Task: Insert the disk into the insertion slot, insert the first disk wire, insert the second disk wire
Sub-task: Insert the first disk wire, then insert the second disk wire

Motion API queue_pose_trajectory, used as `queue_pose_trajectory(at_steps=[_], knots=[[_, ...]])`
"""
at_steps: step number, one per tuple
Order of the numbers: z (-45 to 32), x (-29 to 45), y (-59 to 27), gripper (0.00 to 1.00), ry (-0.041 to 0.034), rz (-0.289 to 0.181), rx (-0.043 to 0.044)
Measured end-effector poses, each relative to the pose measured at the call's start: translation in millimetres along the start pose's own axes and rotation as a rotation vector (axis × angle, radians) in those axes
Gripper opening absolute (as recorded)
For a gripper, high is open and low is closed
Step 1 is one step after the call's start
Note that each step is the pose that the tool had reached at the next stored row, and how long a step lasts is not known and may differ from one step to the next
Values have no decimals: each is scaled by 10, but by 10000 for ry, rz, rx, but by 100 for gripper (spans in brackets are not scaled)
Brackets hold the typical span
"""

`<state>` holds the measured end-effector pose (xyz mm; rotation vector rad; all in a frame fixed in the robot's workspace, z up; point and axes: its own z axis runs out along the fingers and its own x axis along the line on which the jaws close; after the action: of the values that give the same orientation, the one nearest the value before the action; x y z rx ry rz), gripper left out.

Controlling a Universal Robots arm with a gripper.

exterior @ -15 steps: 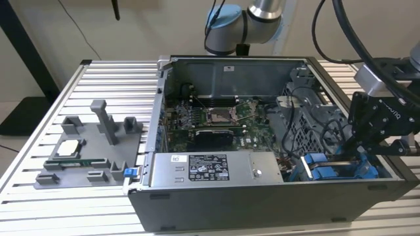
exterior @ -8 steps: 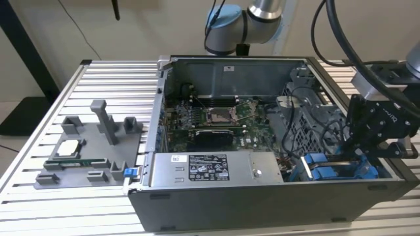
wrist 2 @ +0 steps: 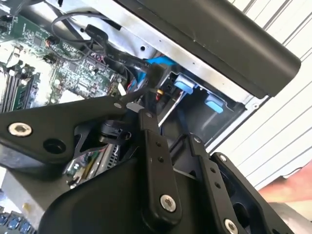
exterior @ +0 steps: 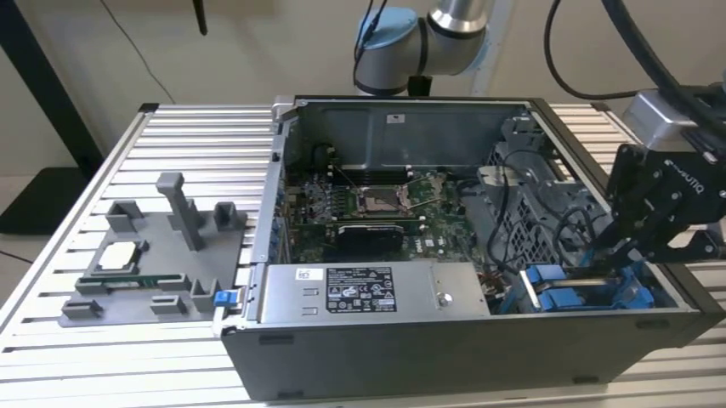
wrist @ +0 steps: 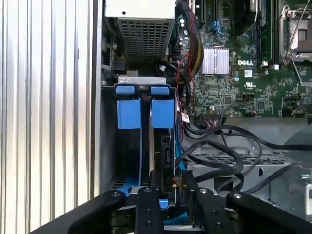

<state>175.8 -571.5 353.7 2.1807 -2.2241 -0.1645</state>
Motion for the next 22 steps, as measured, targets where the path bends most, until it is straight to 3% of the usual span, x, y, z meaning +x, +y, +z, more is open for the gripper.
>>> queue_pose_trajectory(at_steps=[8, 22], knots=[[-200, -14, 41, 100, 7, 2, 0], [-369, -24, 79, 100, 11, 2, 13]])
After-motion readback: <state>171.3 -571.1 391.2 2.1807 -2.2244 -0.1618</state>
